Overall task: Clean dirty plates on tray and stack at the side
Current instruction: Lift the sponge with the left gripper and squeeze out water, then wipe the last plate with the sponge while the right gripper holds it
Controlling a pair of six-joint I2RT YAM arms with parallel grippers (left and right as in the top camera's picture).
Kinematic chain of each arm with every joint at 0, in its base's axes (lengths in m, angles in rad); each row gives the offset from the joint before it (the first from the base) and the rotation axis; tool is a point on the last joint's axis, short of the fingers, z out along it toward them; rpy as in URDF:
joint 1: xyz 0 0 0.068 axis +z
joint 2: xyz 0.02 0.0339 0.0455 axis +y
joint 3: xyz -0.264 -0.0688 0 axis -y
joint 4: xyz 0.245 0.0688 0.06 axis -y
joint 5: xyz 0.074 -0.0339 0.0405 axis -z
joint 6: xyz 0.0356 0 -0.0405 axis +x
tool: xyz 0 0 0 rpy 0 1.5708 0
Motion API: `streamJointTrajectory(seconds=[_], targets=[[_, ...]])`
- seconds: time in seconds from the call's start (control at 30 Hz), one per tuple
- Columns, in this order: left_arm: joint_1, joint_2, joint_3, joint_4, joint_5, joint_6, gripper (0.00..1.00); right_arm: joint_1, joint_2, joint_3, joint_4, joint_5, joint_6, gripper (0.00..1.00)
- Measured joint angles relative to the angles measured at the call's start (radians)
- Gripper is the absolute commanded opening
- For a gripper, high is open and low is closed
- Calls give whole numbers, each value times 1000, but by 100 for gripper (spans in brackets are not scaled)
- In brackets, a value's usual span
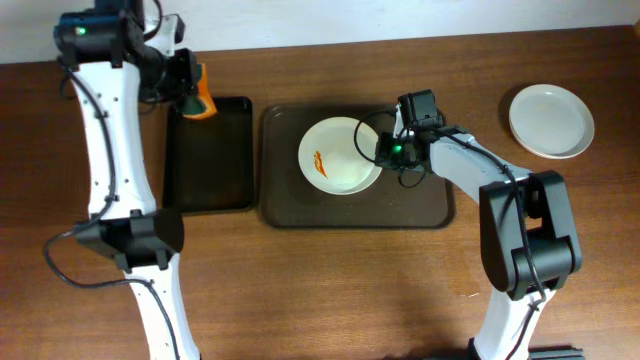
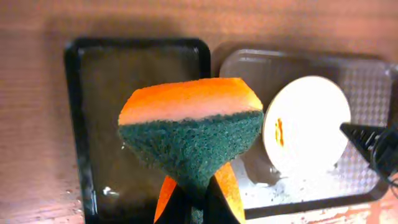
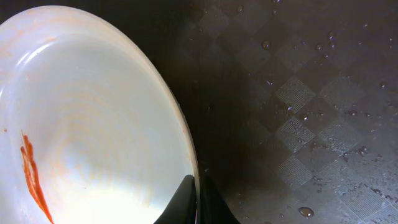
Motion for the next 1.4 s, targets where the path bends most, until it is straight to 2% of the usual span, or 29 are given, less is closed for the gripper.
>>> streamJointTrajectory(seconds=[0.07, 0.13, 0.2, 0.27, 0.33, 0.4, 0.43, 0.53, 0.57, 0.63, 0.73, 0.8, 0.87, 0.97, 1.03, 1.1, 1.4], targets=[[-21, 5, -108, 29, -16, -1, 0, 0, 0, 0, 0, 0, 0, 6], [-33, 27, -314, 133, -33, 0, 0, 0, 0, 0, 0, 0, 0, 6], [-37, 64, -399, 117, -40, 0, 0, 0, 0, 0, 0, 0, 0, 6], [-34, 64, -304, 35, -44, 0, 0, 0, 0, 0, -1, 0, 0, 6], [-32, 37, -182, 16, -50, 0, 0, 0, 0, 0, 0, -1, 0, 6], [-35, 6, -201, 77, -81, 1, 0, 0, 0, 0, 0, -1, 0, 6], [-35, 19, -268, 119, -91, 1, 0, 0, 0, 0, -2, -3, 0, 6], [-35, 123, -368, 97, -102, 1, 0, 0, 0, 2, -14, -7, 0, 6], [-35, 129, -360, 78, -105, 0, 0, 0, 0, 2, -14, -7, 0, 6], [-40, 110, -233, 31, -92, -4, 0, 0, 0, 2, -11, -7, 0, 6], [-95, 11, -128, 34, -26, -28, 0, 0, 0, 2, -11, -7, 0, 5], [-148, 11, -156, 75, -8, -94, 0, 0, 0, 2, -11, -7, 0, 4], [-238, 62, -243, 182, 19, -163, 0, 0, 0, 3, -14, -10, 0, 4], [-354, 131, -345, 316, 31, -196, 0, 0, 0, 3, -19, -18, 0, 4], [-423, 179, -373, 346, 27, -237, 0, 0, 0, 3, -18, -19, 0, 4], [-430, 192, -377, 392, 21, -285, 0, 0, 0, 4, -17, -19, 0, 4], [-521, 241, -377, 507, 2, -343, 0, 0, 0, 4, -16, -22, 1, 4]])
